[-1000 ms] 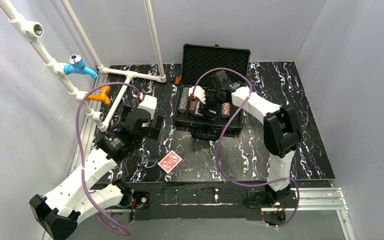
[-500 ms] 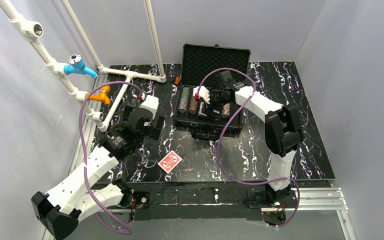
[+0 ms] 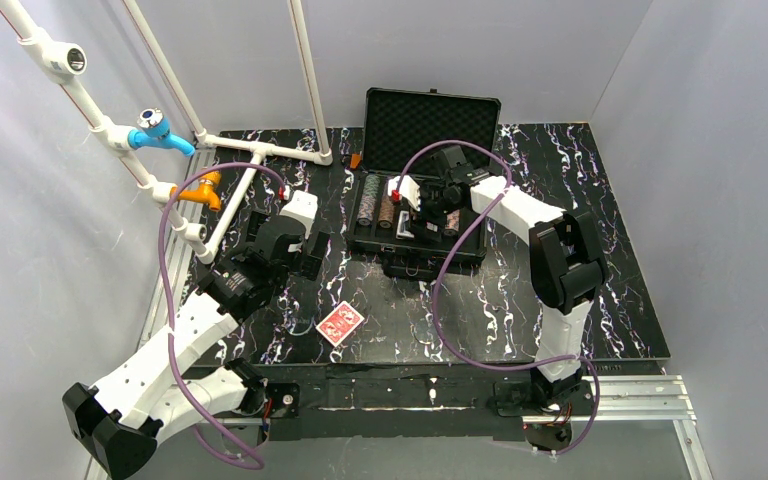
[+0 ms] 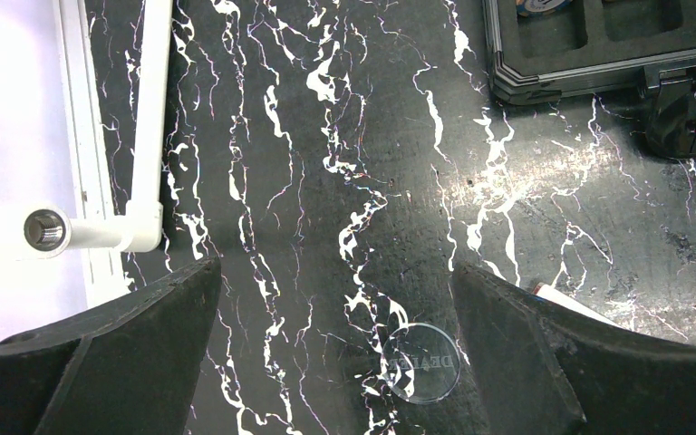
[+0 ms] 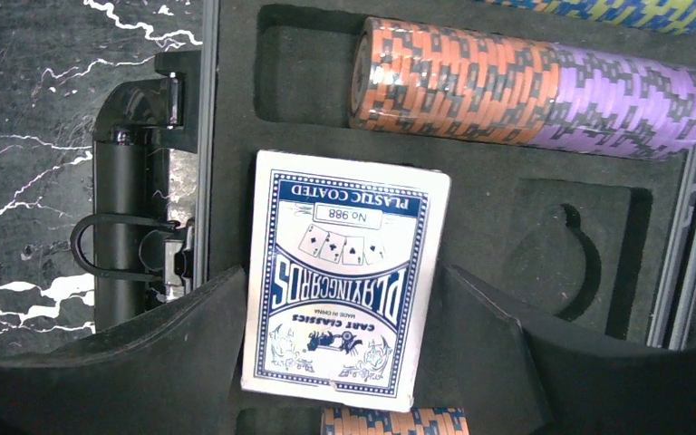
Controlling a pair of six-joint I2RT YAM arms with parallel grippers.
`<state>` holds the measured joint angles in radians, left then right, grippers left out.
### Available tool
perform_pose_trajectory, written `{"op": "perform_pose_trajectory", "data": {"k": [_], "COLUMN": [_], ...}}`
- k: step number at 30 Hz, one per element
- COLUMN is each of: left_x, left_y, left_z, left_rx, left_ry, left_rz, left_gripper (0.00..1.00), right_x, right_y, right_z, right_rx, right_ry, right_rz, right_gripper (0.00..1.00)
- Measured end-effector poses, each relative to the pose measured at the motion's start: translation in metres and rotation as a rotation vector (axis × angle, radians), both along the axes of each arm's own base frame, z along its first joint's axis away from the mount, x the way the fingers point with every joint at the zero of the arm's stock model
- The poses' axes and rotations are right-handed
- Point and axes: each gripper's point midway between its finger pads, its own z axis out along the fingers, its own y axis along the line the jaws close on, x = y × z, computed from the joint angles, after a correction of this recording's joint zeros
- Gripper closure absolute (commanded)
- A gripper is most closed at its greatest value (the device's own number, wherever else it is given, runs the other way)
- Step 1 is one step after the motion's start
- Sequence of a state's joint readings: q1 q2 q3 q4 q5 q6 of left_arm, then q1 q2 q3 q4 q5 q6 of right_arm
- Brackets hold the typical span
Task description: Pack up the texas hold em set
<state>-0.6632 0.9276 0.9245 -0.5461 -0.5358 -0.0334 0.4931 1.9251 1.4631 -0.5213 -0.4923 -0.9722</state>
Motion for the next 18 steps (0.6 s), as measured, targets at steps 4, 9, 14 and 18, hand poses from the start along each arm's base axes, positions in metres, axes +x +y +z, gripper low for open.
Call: {"op": "perform_pose_trajectory", "data": {"k": [4, 9, 14, 18], "left_x": [0.000, 0.000, 0.000, 0.000], "left_y": [0.000, 0.000, 0.000, 0.000], "left_z": [0.000, 0.000, 0.000, 0.000], "left_rx": [0.000, 0.000, 0.001, 0.001], "left_ry": [0.000, 0.000, 0.000, 0.000], "left_rz": [0.000, 0.000, 0.000, -0.001], "left_gripper": [0.02, 0.02, 0.02, 0.02], "right_x": [0.004, 0.005, -0.001, -0.007], "right_y": [-0.001, -0.003, -0.001, 0.001], "right_z": [0.001, 0.003, 0.010, 0.023], "right_rx": [-0.003, -0.003, 0.004, 0.031], "right_ry": [-0.012, -0.016, -0.014, -0.017], "right_rz": [-0.023, -0.050, -0.069, -0.089], "right_gripper": [0.02, 0.02, 0.02, 0.02]}}
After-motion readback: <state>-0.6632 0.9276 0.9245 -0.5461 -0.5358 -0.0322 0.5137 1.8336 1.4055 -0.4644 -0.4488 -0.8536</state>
